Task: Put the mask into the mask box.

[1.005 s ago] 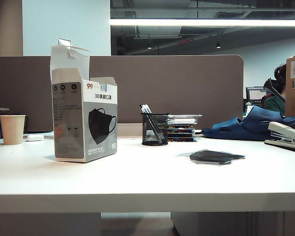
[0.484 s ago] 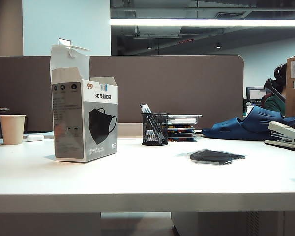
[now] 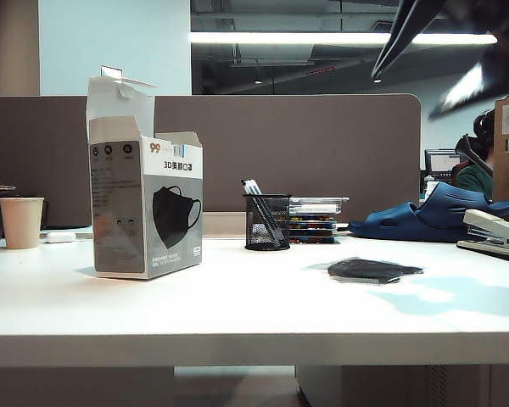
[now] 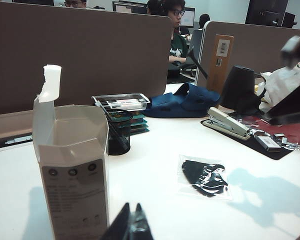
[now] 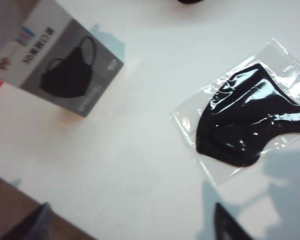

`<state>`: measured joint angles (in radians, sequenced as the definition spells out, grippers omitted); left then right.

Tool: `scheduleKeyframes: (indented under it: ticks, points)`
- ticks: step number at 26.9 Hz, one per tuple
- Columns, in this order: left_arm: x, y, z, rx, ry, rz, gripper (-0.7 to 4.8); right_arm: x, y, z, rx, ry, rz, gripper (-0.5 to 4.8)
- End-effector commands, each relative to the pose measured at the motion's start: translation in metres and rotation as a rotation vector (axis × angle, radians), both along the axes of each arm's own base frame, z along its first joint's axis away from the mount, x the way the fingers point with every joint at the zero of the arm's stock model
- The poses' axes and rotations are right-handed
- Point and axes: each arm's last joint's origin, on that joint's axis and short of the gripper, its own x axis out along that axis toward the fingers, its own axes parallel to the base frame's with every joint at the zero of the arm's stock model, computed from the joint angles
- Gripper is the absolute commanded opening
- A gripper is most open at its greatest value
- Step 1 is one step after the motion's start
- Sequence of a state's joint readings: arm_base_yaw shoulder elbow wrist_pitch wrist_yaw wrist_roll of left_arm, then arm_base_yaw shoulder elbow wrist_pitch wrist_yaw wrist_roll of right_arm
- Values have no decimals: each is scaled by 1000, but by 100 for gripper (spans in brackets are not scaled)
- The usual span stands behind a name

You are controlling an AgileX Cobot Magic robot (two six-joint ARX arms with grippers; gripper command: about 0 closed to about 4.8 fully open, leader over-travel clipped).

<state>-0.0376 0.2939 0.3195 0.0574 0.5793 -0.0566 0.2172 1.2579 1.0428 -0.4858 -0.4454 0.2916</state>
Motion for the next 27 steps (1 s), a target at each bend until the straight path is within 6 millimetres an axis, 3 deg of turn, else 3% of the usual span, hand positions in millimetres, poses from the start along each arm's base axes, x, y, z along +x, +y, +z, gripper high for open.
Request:
scheduleKeyframes:
  ticks: [1,3,4,16,27]
  points:
    - [1,0,1,3,-6,1,-5,18,4,-9,-4,-21,-4,382]
    - [3,0,0,4,6,1,-5,34,6,-24,-50,-14,-55,463]
    - [4,0,0,4,6,1,-5,39,7,-29,-63,-13,-69,479]
    - [4,0,0,4,9,2,-5,85,14,-86,-173,-4,-112,479]
    - [4,0,-1,4,15,3,-5,115,40,-108,-389,-9,-57,479]
